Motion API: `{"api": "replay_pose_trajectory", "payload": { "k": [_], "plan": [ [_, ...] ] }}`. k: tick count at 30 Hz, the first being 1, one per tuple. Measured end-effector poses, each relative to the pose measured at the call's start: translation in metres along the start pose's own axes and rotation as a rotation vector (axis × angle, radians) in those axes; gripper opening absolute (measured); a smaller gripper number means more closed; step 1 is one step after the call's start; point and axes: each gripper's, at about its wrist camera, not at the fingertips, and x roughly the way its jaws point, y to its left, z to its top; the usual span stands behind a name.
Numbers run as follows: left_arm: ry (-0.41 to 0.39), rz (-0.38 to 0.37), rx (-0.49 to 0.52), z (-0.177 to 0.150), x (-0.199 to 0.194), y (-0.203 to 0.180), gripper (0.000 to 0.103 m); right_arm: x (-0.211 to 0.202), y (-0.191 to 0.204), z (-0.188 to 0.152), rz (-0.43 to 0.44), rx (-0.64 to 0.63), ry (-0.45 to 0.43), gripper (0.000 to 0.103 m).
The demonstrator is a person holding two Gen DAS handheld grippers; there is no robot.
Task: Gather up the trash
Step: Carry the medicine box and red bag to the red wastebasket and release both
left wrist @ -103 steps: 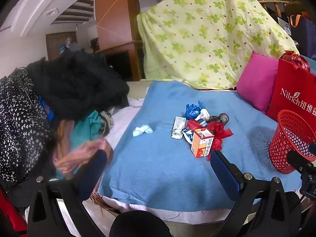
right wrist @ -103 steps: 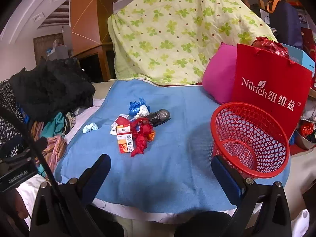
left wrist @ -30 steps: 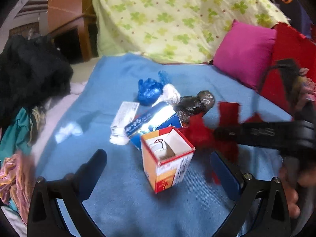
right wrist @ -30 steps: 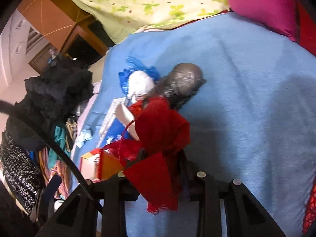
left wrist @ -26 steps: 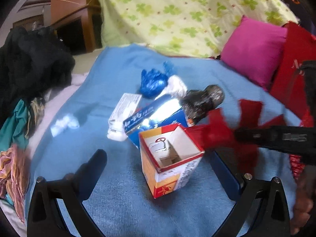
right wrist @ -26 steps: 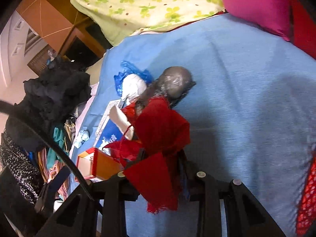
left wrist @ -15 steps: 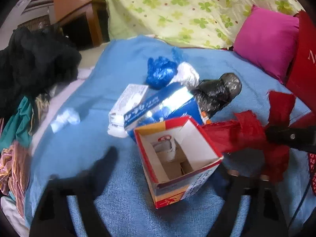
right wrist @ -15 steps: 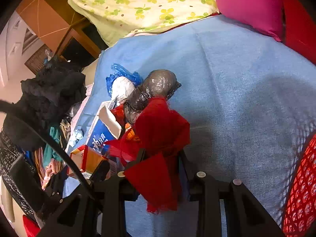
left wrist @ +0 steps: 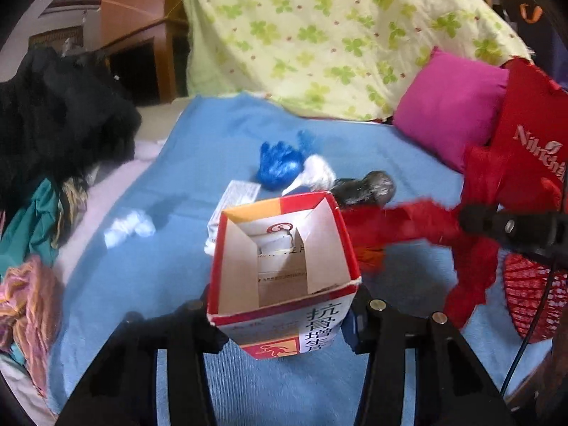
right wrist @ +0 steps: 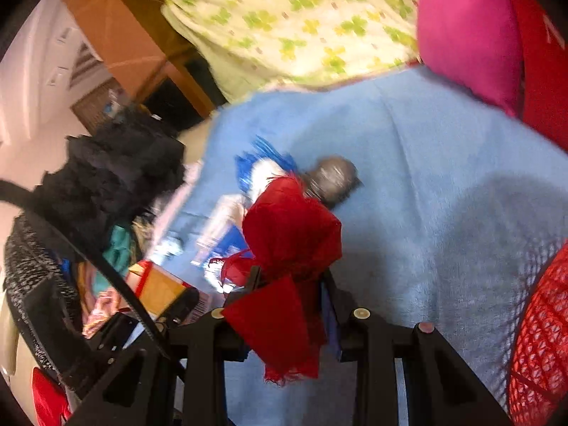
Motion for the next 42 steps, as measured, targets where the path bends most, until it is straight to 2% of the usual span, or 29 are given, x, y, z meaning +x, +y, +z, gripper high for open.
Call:
{"api": "replay_pose_trajectory", "payload": {
  "k": [5,6,9,12,13,15,17,19,22,25,27,28,29,32,36,39,42],
  "plan": [
    [-0.057,-0.097,0.086,0.023,-0.045,-0.027,0.050,-0.058,0.016,0.002,0.053,-0.028,-0.144,0.033],
    [-0.066,-0.116,0.095,0.026,-0.051,-0.033,0.050,-0.080,0.018,0.002,0.049,-0.036,-0.202,0.033],
    [-0.098,-0.178,0.162,0.041,-0.075,-0.068,0.051,-0.124,0.013,0.001,0.051,-0.020,-0.314,0.033],
    [-0.127,-0.250,0.256,0.051,-0.093,-0.118,0.051,-0.173,-0.010,0.001,0.055,0.058,-0.455,0.033],
    [-0.126,-0.285,0.277,0.054,-0.096,-0.133,0.051,-0.190,-0.021,-0.002,0.035,0.089,-0.505,0.034],
    [-0.116,-0.353,0.306,0.058,-0.100,-0.163,0.051,-0.218,-0.041,-0.010,-0.061,0.123,-0.588,0.036],
    [-0.088,-0.426,0.326,0.058,-0.099,-0.192,0.051,-0.233,-0.062,-0.019,-0.145,0.155,-0.624,0.036],
    [-0.060,-0.482,0.354,0.055,-0.095,-0.222,0.052,-0.241,-0.091,-0.026,-0.173,0.228,-0.620,0.036],
    [-0.017,-0.515,0.394,0.047,-0.083,-0.255,0.053,-0.249,-0.127,-0.032,-0.174,0.338,-0.607,0.036],
    [0.023,-0.518,0.431,0.038,-0.073,-0.276,0.062,-0.252,-0.149,-0.035,-0.221,0.371,-0.595,0.037],
    [0.034,-0.525,0.428,0.036,-0.071,-0.278,0.074,-0.249,-0.163,-0.032,-0.222,0.407,-0.564,0.042],
    [0.035,-0.525,0.419,0.036,-0.071,-0.276,0.075,-0.249,-0.165,-0.034,-0.220,0.422,-0.550,0.060],
    [0.031,-0.524,0.412,0.035,-0.074,-0.274,0.076,-0.250,-0.172,-0.034,-0.219,0.438,-0.541,0.070],
    [0.001,-0.500,0.401,0.039,-0.079,-0.258,0.076,-0.255,-0.178,-0.040,-0.216,0.455,-0.563,0.070],
    [-0.055,-0.452,0.342,0.045,-0.086,-0.220,0.077,-0.265,-0.155,-0.042,-0.216,0.392,-0.639,0.070],
    [-0.077,-0.377,0.279,0.046,-0.084,-0.175,0.078,-0.270,-0.121,-0.044,-0.204,0.290,-0.696,0.070],
    [-0.101,-0.255,0.227,0.038,-0.082,-0.123,0.078,-0.265,-0.081,-0.043,-0.138,0.186,-0.736,0.070]
  ]
}}
